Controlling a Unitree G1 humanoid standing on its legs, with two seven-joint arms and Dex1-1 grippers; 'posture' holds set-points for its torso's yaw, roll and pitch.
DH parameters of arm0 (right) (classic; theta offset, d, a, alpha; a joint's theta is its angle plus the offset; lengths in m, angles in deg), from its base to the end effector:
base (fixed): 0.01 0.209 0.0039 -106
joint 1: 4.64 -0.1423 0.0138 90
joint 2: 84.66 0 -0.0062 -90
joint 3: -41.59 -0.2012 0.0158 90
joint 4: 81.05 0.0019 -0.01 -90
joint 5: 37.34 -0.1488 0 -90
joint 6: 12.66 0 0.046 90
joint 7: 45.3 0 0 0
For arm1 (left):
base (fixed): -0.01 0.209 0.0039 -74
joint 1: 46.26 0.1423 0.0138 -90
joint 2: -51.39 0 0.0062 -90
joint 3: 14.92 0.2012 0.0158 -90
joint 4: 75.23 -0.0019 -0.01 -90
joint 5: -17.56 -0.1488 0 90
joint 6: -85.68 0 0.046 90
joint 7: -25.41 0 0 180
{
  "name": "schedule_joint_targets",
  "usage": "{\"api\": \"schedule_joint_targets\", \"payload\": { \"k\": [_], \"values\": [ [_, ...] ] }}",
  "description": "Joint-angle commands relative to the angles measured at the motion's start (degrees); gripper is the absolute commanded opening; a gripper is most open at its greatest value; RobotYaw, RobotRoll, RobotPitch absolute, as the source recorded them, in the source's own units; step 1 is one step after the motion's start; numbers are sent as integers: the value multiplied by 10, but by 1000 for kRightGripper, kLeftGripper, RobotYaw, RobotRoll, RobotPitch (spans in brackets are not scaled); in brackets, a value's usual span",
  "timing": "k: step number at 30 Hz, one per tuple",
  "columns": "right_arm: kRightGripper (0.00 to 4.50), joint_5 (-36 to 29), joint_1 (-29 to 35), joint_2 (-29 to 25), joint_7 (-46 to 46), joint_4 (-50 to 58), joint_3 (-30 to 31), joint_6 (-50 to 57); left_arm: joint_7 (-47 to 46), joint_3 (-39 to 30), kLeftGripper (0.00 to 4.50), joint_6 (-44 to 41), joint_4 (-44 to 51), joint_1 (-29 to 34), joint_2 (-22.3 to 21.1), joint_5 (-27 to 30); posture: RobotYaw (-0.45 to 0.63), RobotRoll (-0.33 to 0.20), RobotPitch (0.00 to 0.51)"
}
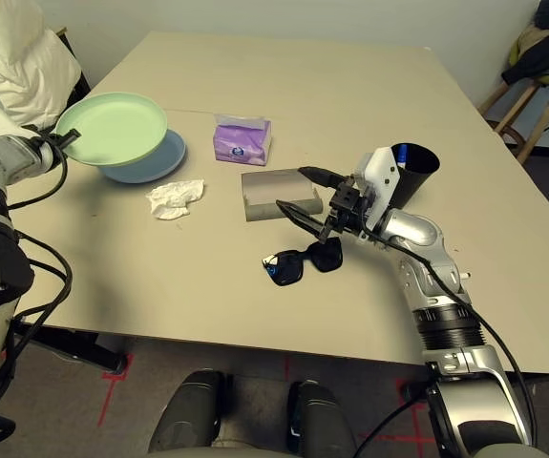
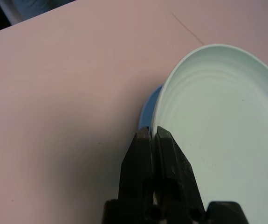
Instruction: Organize and tidy the items on the table.
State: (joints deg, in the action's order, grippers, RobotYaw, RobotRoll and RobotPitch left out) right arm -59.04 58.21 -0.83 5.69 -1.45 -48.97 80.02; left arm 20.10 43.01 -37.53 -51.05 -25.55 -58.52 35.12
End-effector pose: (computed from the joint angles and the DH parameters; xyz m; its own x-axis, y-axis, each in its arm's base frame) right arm 0.3049 -0.2091 0.1261 0.5694 0.8090 0.1459 -0.7857 0.5877 -0.1928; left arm 0.3650 0.3152 0.2187 0.8800 0.3069 -0.3624 -0.4468 0.7936 -0.4129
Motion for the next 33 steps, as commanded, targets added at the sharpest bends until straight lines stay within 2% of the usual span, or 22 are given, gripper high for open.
{"api": "schedule_joint_targets", "payload": {
  "k": [1,6,13,16,25,26,29,33],
  "values": [
    [4500,10,1,11,-20,18,1,-6,-15,1,40,29,-21,-21,9,5,226,0,66],
    [4500,9,31,32,-45,71,12,14,-25,-8,40,71,-37,-25,24,15,219,0,69],
    [4500,4,49,34,-66,111,13,38,-19,-4,40,107,-52,-26,46,13,211,0,67],
    [4500,3,50,32,-69,117,12,44,-2,10,843,121,-58,-22,56,2,206,0,67],
    [4500,0,52,26,-77,128,6,54,119,93,4286,154,-42,-2,67,-45,201,0,71],
    [4500,1,51,26,-82,127,5,57,158,115,4485,160,-28,7,68,-56,200,0,73],
    [4500,2,46,26,-90,125,3,61,246,162,4485,175,28,44,70,-72,204,0,76],
    [4500,0,38,25,-91,118,2,62,355,211,4485,145,167,132,60,-67,210,0,84]
  ]
}}
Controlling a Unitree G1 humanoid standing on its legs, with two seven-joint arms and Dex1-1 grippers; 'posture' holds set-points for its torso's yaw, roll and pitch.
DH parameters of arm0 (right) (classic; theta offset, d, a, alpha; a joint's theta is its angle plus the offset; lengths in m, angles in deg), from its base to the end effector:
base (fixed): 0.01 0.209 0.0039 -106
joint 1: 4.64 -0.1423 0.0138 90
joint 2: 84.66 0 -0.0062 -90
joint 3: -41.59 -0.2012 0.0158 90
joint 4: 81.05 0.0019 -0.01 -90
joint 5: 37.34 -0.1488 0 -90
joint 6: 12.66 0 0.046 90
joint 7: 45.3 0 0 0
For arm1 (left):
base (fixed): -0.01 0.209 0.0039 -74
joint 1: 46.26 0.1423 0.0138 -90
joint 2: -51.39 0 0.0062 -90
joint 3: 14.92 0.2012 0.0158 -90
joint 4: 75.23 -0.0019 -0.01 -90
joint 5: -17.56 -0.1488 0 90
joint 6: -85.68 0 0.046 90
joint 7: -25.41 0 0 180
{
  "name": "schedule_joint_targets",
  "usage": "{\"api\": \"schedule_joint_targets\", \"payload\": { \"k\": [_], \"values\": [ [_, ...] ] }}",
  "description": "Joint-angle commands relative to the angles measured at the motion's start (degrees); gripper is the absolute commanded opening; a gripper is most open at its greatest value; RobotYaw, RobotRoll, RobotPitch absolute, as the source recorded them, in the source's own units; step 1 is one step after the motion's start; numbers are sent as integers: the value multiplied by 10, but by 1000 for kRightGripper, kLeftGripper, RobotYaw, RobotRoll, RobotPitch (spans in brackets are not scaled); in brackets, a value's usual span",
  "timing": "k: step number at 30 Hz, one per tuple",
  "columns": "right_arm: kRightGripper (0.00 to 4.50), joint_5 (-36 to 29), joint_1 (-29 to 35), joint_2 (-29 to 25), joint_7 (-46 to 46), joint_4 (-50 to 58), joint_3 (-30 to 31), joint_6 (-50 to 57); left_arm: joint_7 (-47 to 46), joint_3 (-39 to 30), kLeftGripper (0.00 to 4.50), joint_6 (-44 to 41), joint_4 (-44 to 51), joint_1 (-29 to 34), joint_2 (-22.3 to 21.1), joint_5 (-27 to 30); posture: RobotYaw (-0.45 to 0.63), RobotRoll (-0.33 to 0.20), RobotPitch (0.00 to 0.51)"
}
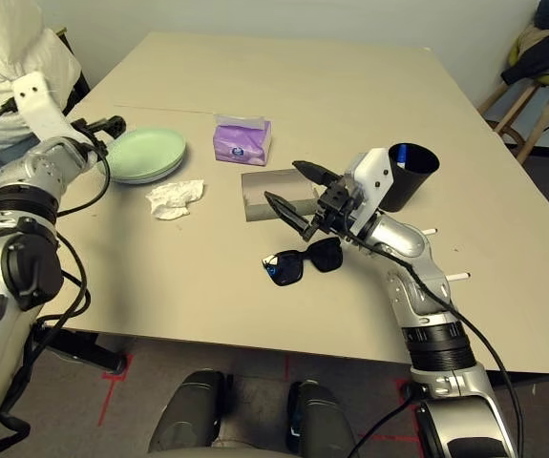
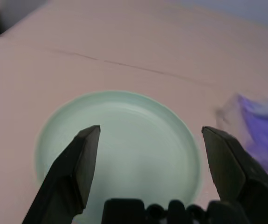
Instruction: Organize and tidy the items on the table.
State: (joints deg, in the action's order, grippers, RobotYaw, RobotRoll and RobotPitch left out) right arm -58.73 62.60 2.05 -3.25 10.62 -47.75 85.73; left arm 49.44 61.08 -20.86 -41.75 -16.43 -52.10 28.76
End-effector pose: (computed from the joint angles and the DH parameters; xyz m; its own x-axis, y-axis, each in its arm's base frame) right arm 0.2851 -0.1863 0.1313 0.6173 0.7627 0.1929 -0.7454 0.6455 -0.1667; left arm 0.3757 0.2762 0.1867 0.9862 -0.1291 -0.1035 0.1218 0.9898 -0.0741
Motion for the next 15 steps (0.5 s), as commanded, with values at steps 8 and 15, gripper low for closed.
{"api": "schedule_joint_targets", "payload": {
  "k": [8,15],
  "values": [
    [4500,8,-25,-34,6,-16,-5,38,177,56,4485,-61,336,187,-26,35,196,0,104],
    [4500,-6,-25,-60,16,-6,-21,49,190,56,4485,-68,425,239,-17,58,147,0,140]
  ]
}}
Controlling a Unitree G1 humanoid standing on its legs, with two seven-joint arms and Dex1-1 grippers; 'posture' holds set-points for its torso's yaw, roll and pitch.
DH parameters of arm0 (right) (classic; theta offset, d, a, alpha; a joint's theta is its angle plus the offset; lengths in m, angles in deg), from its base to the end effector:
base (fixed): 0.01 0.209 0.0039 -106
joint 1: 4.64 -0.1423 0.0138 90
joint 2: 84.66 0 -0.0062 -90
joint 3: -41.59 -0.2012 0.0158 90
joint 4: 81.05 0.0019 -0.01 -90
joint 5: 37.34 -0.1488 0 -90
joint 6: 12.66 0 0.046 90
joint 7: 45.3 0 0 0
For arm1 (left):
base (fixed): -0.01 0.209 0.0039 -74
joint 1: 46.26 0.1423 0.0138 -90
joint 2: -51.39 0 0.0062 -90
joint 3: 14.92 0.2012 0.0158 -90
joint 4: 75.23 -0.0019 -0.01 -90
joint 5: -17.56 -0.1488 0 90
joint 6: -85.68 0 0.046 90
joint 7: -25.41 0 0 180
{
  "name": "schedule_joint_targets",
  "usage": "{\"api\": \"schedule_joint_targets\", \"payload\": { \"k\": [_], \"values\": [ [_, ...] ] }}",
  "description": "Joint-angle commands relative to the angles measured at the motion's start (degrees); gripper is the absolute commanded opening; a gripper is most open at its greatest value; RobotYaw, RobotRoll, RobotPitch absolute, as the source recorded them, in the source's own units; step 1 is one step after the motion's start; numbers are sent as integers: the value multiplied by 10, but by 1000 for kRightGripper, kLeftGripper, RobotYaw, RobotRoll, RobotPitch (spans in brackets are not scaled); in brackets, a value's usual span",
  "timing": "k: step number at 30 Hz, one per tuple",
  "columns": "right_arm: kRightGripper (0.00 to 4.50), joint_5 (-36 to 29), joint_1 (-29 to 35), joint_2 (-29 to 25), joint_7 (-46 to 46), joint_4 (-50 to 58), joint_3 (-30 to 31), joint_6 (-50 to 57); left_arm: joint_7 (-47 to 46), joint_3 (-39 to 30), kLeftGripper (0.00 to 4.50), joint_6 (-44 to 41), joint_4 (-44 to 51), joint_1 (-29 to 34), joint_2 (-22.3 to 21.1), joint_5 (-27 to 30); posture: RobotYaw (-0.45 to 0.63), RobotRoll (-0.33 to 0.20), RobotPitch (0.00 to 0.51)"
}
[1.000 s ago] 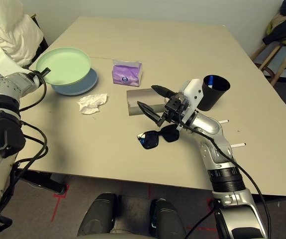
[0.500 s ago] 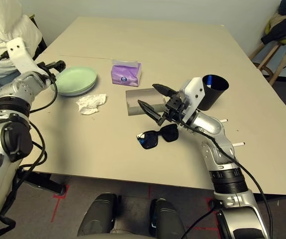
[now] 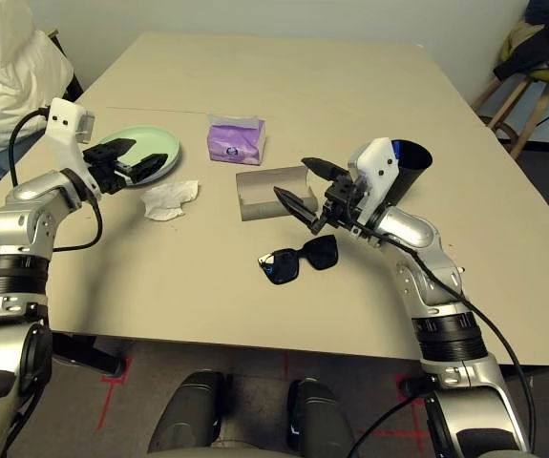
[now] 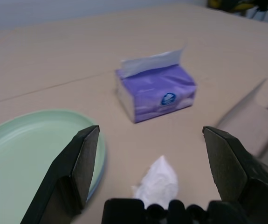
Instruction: Organize and tidy the items on the table.
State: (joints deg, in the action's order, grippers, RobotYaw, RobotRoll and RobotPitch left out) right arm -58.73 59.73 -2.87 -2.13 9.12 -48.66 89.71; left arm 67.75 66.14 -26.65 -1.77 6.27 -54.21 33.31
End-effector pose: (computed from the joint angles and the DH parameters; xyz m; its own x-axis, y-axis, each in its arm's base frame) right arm 0.2926 -0.2044 0.1457 0.6418 0.7589 0.1102 -0.7339 0.6496 -0.1987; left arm 0.3224 0.2687 0.1783 0.8479 -0.5283 -0.0446 0.5287 0.8362 0.1458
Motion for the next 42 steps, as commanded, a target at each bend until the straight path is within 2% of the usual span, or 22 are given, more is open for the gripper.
{"api": "schedule_joint_targets", "payload": {
  "k": [1,8,13,19,32,35,36,42],
  "values": [
    [4500,-8,7,-12,5,16,-14,12,8,7,4485,-9,32,17,4,12,143,0,145],
    [4500,-20,21,-18,-3,56,-15,40,41,21,4485,-2,46,33,-8,12,134,0,157],
    [4500,-14,19,-20,-15,76,-8,65,48,44,4485,-44,24,35,-28,-3,129,0,158],
    [4500,-15,28,-27,-20,96,-6,90,29,83,4485,-83,-6,28,-46,-48,123,0,162],
    [4500,-15,34,-24,-14,104,-2,89,-7,82,4485,-86,-62,13,-41,-74,126,0,153],
    [4500,-15,30,-23,-14,103,-2,89,-19,72,3902,-80,-69,9,-36,-72,126,0,147],
    [4500,-14,30,-23,-13,101,-2,89,-21,69,3566,-80,-69,8,-35,-69,127,0,146],
    [4500,-13,30,-22,-9,95,0,83,-23,61,1062,-87,-59,4,-36,-62,131,0,137]
  ]
}}
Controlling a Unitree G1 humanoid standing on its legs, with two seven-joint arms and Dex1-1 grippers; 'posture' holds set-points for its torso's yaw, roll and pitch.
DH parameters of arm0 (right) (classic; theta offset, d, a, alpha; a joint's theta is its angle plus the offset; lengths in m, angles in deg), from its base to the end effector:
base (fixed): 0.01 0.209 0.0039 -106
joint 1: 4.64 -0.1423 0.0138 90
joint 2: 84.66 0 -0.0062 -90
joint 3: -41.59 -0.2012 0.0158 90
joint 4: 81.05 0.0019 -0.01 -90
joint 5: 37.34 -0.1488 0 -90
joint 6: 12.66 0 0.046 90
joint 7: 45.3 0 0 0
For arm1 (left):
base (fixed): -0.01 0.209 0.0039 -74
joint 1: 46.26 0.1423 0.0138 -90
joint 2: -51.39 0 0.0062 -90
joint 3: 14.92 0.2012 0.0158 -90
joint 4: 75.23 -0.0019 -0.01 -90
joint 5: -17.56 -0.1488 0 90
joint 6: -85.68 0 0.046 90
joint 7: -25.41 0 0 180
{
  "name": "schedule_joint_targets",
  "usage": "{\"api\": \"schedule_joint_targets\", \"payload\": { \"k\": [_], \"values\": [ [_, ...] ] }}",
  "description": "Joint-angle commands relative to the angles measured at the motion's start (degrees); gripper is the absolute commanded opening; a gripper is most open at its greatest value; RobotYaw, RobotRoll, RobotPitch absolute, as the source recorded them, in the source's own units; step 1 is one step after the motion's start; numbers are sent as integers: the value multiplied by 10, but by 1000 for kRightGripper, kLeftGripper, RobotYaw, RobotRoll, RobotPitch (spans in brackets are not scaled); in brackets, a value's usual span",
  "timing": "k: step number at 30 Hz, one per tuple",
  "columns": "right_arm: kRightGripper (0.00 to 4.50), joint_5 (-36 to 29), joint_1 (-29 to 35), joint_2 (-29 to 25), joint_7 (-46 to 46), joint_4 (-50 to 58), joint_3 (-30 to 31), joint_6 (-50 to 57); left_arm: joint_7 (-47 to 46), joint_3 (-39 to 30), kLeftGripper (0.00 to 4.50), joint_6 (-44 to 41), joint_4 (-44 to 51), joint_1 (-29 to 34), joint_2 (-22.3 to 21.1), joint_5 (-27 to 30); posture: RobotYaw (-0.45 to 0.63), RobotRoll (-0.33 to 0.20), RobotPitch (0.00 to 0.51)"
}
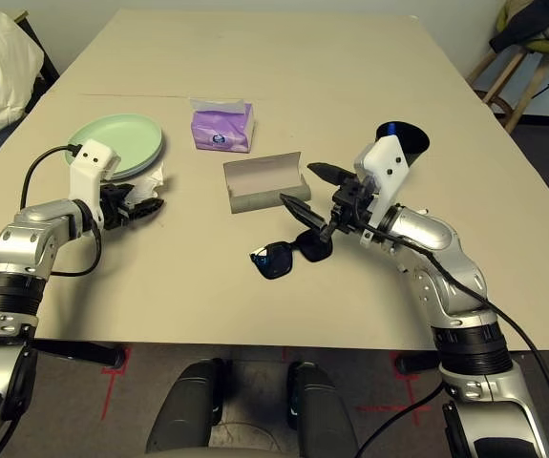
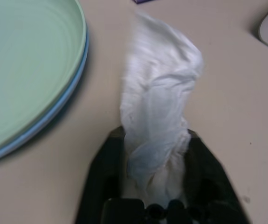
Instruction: Organize and tidy the items on the table.
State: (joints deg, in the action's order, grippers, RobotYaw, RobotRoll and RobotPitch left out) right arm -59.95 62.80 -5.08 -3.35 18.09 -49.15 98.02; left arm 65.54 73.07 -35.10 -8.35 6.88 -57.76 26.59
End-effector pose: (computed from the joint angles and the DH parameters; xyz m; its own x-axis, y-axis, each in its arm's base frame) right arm 0.2758 -0.2051 0.1542 0.6427 0.7643 0.0526 -0.7453 0.6397 -0.1877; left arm 0.3241 0.2796 0.1500 0.8417 -0.3816 -0.3820 0.4626 0.8745 0.1457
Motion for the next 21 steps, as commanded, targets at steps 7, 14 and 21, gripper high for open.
{"api": "schedule_joint_targets", "payload": {
  "k": [7,14,21],
  "values": [
    [4500,3,-3,6,5,-1,7,-5,0,-18,15,-17,31,3,-11,11,137,0,132],
    [4500,6,-12,12,5,-12,9,-12,6,-36,15,-54,75,1,-24,33,148,0,122],
    [4500,7,-37,21,8,-28,7,-15,-41,-64,15,-36,34,-70,1,42,161,0,116]
  ]
}}
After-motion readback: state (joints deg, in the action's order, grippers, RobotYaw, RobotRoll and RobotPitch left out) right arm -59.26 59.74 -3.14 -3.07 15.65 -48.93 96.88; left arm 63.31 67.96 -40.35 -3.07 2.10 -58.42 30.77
